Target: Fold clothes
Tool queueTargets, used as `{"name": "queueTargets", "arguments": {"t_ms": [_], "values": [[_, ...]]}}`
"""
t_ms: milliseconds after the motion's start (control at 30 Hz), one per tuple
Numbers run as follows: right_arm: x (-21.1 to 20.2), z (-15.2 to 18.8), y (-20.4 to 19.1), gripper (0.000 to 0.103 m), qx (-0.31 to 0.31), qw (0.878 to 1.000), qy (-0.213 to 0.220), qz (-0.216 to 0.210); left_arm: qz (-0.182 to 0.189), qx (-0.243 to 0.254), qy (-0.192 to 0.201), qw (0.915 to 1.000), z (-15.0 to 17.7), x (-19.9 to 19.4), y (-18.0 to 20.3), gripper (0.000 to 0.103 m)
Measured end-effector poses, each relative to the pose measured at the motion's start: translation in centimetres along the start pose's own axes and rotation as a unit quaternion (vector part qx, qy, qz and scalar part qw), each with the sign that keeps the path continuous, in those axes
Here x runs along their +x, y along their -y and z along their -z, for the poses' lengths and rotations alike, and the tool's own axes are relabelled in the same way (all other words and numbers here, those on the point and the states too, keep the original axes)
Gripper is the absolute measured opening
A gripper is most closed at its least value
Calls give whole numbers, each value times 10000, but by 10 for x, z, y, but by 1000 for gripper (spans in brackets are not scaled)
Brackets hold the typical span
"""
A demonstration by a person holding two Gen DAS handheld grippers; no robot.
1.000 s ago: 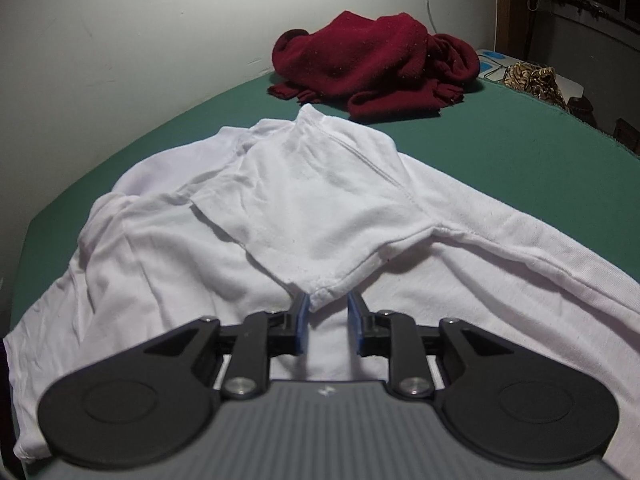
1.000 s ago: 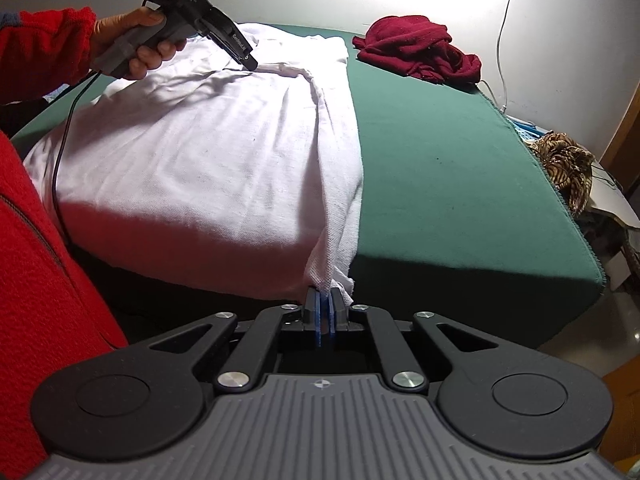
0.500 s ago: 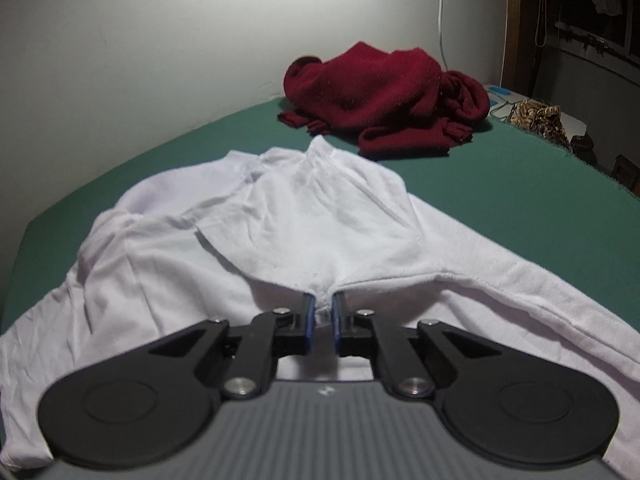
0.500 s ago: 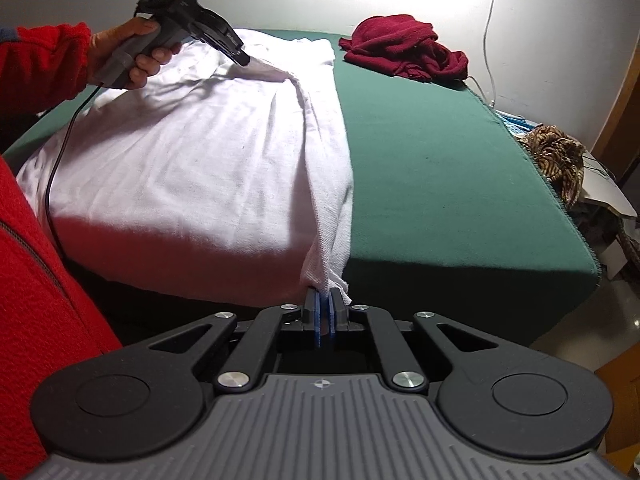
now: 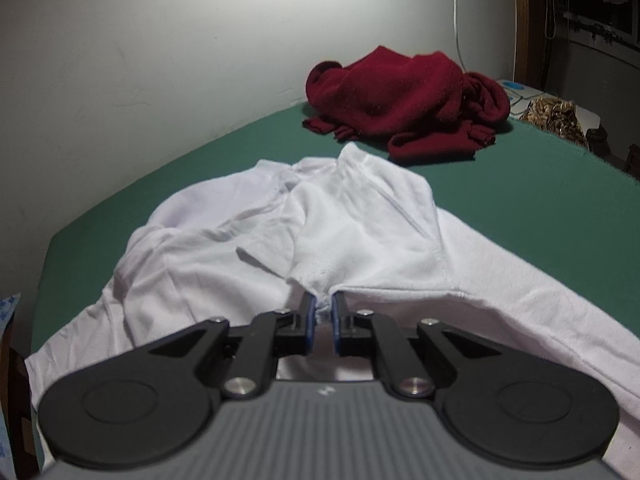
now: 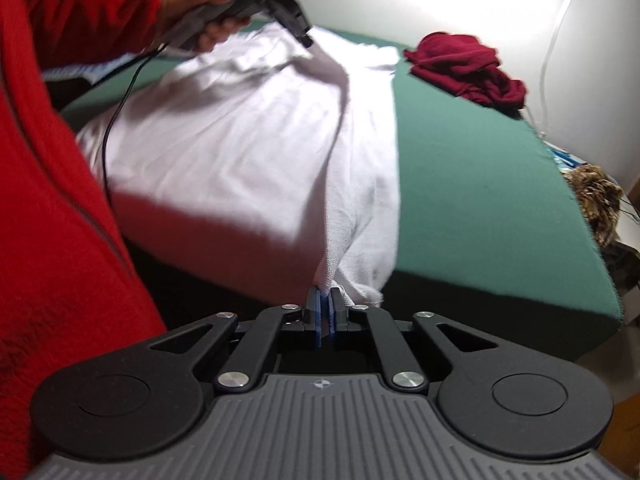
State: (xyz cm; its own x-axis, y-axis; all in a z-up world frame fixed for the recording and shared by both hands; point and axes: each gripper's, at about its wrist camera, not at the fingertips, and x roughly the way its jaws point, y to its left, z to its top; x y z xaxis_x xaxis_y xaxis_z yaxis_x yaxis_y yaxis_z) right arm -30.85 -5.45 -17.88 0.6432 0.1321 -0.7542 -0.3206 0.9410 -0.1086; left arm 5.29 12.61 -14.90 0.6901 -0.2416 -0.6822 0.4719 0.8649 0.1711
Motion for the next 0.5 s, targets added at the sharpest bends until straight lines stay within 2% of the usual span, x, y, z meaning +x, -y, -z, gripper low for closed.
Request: {"name": "queueTargets", "arguments": {"t_ms": [133,200,267,333,367,433,500], "values": [[6,-1,6,6,562,9959,-214,-682,-155,98,-238,9995,10,15,1,6],[-8,-1,11,6,791,9929,-63,-885,-174,138,-222,9995,12,11,1,10],[-20,2,16,7,931,9938,53,-603,-169,187,-179,9995,14,4,-1,15],[-28,5,21,17,1073,9941,106,-146,-180,199,-134,9995,18,-7,-6,18],[-26,9,27,18,1259,9920,70,55,-203,189,-110,9996,20,-13,-8,18],[-15,17,42,18,1920,9811,54,224,-182,169,-36,9997,23,-24,-10,18],[-3,25,57,18,2599,9654,167,150,-71,153,73,9998,22,-34,-5,18]]}}
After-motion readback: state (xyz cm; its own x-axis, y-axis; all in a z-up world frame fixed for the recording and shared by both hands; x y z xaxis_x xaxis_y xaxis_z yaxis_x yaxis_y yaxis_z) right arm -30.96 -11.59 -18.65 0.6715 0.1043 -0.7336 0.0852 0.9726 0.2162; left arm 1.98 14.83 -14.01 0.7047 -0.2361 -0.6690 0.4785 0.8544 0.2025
